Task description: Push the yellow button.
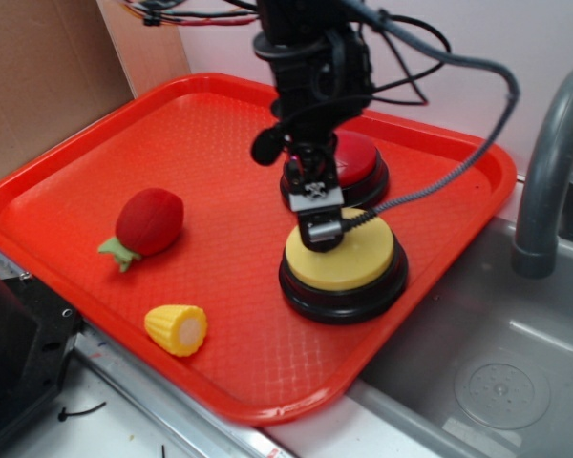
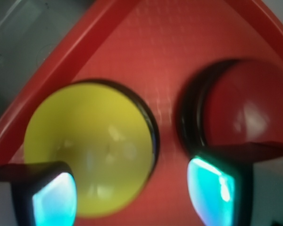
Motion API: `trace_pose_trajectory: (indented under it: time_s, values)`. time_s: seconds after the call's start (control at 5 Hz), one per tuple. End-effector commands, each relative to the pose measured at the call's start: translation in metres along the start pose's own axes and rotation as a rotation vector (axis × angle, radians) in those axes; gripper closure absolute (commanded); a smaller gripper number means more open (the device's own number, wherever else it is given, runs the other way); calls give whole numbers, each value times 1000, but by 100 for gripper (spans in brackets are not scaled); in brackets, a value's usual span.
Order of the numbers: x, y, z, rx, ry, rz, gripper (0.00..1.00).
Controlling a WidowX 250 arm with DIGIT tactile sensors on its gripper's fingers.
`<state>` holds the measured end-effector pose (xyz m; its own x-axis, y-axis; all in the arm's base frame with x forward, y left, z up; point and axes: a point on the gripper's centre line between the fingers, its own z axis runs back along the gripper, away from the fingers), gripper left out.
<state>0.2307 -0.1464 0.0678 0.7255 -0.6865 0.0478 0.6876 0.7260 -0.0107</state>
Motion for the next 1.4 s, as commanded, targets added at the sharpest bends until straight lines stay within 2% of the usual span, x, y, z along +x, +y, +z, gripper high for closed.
trace_pose_trajectory:
  time_s: [0.0, 0.2, 0.4, 0.6, 0.8, 1.0, 1.2]
  values:
    - [18, -20, 3, 2, -30, -146, 0]
    - [19, -22, -1, -31, -30, -163, 0]
    - [17, -29, -2, -51, 28, -172, 0]
    - [16, -27, 8, -23, 12, -167, 0]
    - [13, -21, 34, 34, -49, -147, 0]
    - [6, -20, 50, 72, -58, -125, 0]
    - [2, -19, 56, 76, -47, -113, 0]
